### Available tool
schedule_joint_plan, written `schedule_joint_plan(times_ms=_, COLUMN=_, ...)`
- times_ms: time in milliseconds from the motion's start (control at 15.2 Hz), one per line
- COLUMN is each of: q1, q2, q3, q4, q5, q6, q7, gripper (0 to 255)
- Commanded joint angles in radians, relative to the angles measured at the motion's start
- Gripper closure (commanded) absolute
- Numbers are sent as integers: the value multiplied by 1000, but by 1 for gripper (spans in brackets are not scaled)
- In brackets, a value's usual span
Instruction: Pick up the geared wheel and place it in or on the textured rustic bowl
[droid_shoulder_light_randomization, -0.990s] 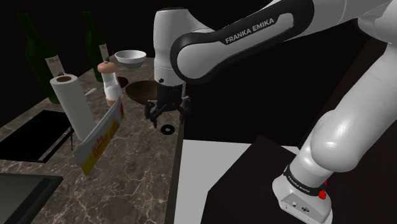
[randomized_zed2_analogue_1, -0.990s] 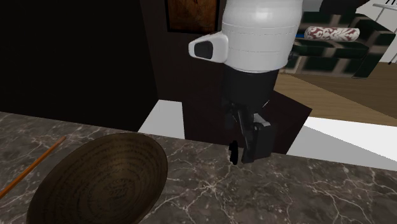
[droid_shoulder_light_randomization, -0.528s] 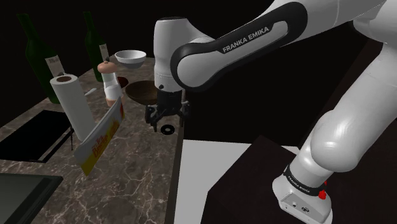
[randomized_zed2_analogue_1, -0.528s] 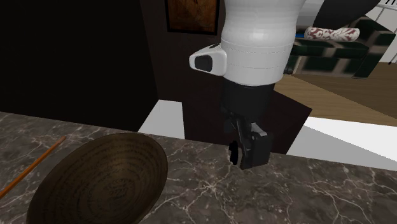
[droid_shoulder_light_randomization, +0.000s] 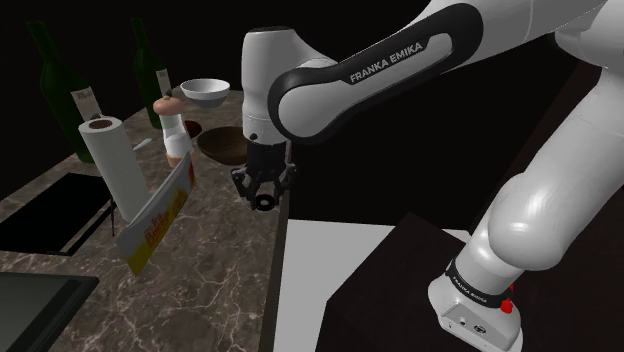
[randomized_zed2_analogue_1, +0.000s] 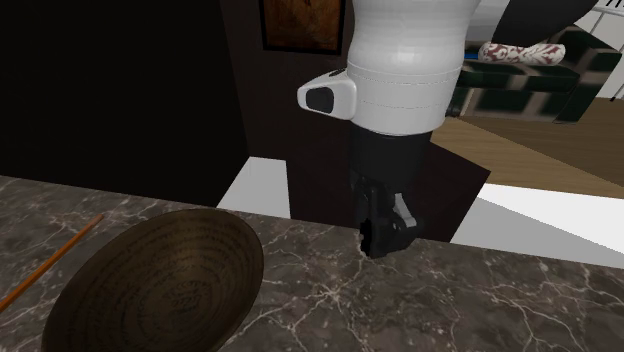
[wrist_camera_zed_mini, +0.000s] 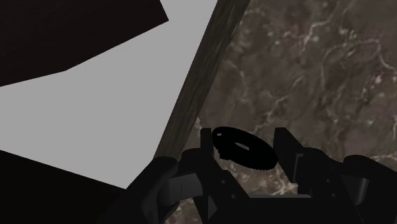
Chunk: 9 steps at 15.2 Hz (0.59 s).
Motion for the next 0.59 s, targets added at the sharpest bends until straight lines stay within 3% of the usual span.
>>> schedule_joint_plan(times_ms=0, q1=0, q2=0, q3=0, q4=0, q5=0, q6=0, q7=0, gripper=255)
schedule_joint_plan(times_ms=528, q1=-1, q2=-25, q3=-4, q4=33, q5=12, q6=-54, q7=-8, gripper=255)
